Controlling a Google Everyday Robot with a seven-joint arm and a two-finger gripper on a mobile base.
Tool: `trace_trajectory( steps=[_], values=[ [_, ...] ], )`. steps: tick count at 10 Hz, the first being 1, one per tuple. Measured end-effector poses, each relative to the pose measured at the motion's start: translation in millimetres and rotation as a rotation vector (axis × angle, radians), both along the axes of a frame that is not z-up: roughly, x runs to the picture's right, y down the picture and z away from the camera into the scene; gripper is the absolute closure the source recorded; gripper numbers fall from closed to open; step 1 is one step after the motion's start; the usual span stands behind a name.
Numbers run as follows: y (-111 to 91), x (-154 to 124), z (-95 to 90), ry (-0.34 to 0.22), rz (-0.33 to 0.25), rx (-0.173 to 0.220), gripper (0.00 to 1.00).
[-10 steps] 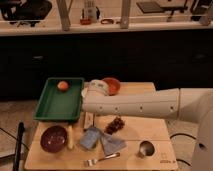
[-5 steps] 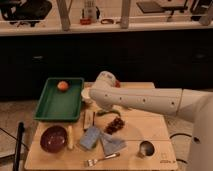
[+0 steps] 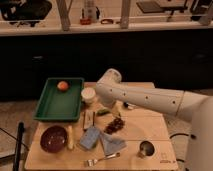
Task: Place pepper in purple bowl
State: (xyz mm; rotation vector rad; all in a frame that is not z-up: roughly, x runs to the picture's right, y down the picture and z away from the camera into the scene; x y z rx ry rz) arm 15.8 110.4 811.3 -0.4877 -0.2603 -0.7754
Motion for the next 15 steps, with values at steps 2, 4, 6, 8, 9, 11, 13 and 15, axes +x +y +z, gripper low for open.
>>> trace_trajectory(
  steps=[2,4,6,8,9,11,13,15],
  values=[
    [-0.7,-0.7,6.3,-0.013,0.033,-0.015,0.20],
    [-0.5,0.8,11.2,-0.019,0.067,-0.024,0.20],
    [1.0,3.6,16.2,-0.022,0.104,-0.034,0.20],
    [4.1,-0.2,26.5,-0.024,0.148,-0.057,0.20],
    [4.5,-2.5,30.5,-0.022,0.164,-0.065,0.20],
    [4.4,-1.6,41.1,0.006,0.219,-0.088,0.20],
    [6.4,-2.5,53.9,0.031,0.264,-0.115,0.20],
    [10.9,-3.0,68.0,0.050,0.299,-0.137,0.31]
  ],
)
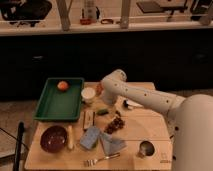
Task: Place pepper in purple bowl
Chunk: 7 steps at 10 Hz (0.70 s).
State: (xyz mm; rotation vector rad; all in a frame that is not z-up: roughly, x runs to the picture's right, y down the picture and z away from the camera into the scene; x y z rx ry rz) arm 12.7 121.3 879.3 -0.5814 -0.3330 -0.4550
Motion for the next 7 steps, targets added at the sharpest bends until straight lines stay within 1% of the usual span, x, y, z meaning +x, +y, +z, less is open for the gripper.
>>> trace_trajectory(
  steps=[1,3,4,6,7],
  values=[
    [2.4,0.7,5.1,0.005,0.011,-0.011,0.39],
    [11.1,0.7,18.5,0.014,0.035,-0.040,0.60],
    [15.5,1.1,23.7,0.015,0.043,-0.051,0.63],
    [25.6,2.0,33.5,0.014,0.062,-0.077,0.64],
    [26.5,1.5,34.8,0.013,0.064,-0.079,0.71]
  ],
)
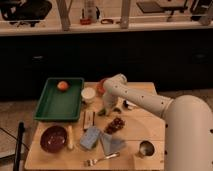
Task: Place pepper in purple bowl
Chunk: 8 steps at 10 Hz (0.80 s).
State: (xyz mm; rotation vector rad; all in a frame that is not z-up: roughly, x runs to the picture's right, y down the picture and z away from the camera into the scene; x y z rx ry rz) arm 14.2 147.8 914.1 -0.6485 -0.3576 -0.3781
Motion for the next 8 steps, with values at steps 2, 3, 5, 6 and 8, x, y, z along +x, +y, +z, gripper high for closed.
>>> trace_trajectory(
  steps=[2,3,5,6,8],
  values=[
    [-0.1,1.3,-2.2,0.001,-0.006,-0.001,0.86],
    [-1.0,1.2,-3.2,0.002,-0.013,-0.001,0.97],
    [-0.2,4.0,-6.4,0.005,-0.014,0.002,1.00],
    [-3.8,13.0,-16.4,0.013,-0.018,0.026,1.00],
    [-19.8,19.8,-42.5,0.012,-0.032,0.079,1.00]
  ],
)
